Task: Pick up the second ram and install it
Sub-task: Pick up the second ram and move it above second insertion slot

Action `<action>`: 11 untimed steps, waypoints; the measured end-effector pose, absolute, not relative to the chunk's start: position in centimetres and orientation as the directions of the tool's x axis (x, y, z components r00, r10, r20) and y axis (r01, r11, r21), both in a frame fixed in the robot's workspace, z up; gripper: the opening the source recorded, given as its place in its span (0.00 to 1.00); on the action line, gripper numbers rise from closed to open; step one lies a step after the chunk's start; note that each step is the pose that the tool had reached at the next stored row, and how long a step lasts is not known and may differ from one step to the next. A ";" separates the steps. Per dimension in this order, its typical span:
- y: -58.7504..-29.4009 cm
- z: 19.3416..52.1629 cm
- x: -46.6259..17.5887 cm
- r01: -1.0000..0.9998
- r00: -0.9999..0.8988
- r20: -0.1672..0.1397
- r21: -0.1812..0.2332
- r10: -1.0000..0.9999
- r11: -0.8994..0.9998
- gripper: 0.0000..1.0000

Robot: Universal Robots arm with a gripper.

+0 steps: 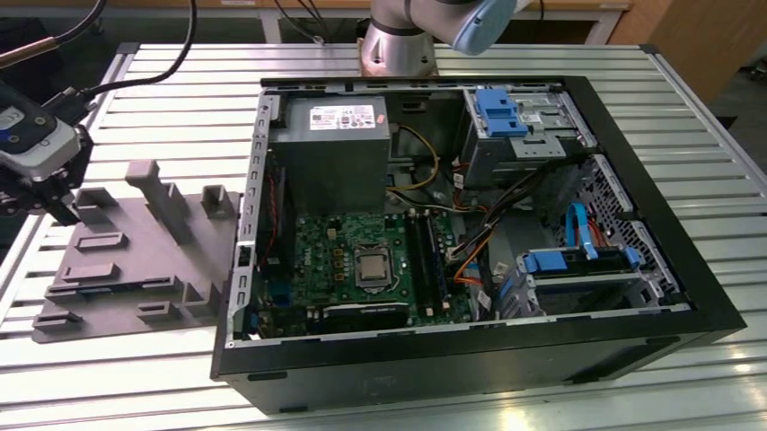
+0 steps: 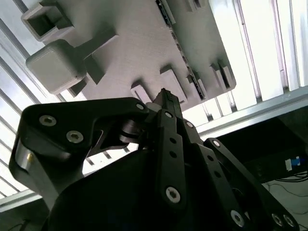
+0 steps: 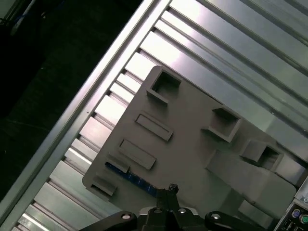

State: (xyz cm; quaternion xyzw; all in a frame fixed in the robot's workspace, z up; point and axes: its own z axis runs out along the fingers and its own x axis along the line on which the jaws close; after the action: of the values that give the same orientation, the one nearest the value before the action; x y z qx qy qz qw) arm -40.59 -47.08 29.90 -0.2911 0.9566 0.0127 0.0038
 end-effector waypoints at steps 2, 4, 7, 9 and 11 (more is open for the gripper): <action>-47.1 29.9 -40.6 -0.575 -0.818 -0.015 0.022 -0.575 0.818 0.11; -47.1 29.8 -40.6 -0.594 -0.805 -0.015 0.022 -0.594 0.804 0.11; -47.1 29.8 -40.6 -0.620 -0.784 -0.015 0.022 -0.620 0.784 0.11; -47.1 29.8 -40.6 -0.637 -0.771 -0.015 0.022 -0.637 0.770 0.11; -47.1 29.7 -40.6 -0.655 -0.756 -0.014 0.022 -0.655 0.755 0.11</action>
State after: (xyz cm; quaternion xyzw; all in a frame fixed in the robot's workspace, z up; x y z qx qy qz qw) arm -40.59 -47.08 29.74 -0.3495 0.9368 0.0127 0.0030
